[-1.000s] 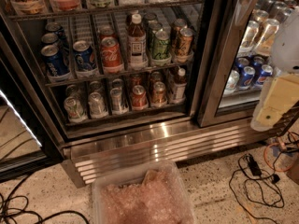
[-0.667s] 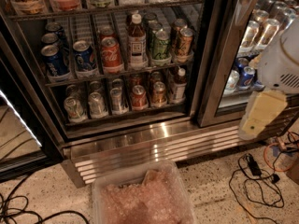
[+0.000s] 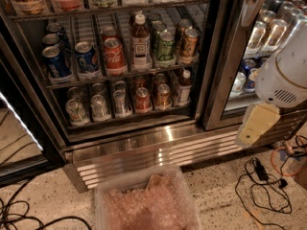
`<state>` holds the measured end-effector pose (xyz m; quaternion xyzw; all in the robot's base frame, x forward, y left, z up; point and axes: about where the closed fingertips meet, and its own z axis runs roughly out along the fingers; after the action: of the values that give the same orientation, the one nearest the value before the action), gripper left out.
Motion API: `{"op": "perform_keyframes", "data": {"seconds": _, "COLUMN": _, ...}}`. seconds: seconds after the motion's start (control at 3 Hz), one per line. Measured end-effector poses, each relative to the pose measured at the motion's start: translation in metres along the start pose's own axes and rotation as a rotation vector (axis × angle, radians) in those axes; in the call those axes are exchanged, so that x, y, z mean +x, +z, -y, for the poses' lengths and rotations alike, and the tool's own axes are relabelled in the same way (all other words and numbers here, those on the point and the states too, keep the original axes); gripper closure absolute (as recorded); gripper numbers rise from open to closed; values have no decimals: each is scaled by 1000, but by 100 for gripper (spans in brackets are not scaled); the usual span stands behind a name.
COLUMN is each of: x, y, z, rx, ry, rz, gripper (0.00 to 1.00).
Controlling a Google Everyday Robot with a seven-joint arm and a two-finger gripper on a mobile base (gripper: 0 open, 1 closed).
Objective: Pick blue plastic bottle from bottom shelf of fridge
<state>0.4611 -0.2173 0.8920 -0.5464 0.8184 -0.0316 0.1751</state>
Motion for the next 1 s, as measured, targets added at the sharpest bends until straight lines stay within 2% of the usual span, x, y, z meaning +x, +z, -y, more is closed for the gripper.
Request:
{"op": "perform_keyframes", "data": {"seconds": 0.33, "x": 2, "y": 5, "z": 1, "rx": 11, "ry": -3, "rz": -16, "gripper": 0}}
{"op": "perform_keyframes", "data": {"seconds": 0.67, "x": -15, "y": 20, "z": 8, "rx": 36, "ry": -16, "rz": 25, "gripper": 0}}
{"op": "perform_keyframes", "data": {"seconds": 1.0, "x": -36, "y": 47, "z": 18, "rx": 60, "ry": -15, "rz": 97, "gripper": 0}}
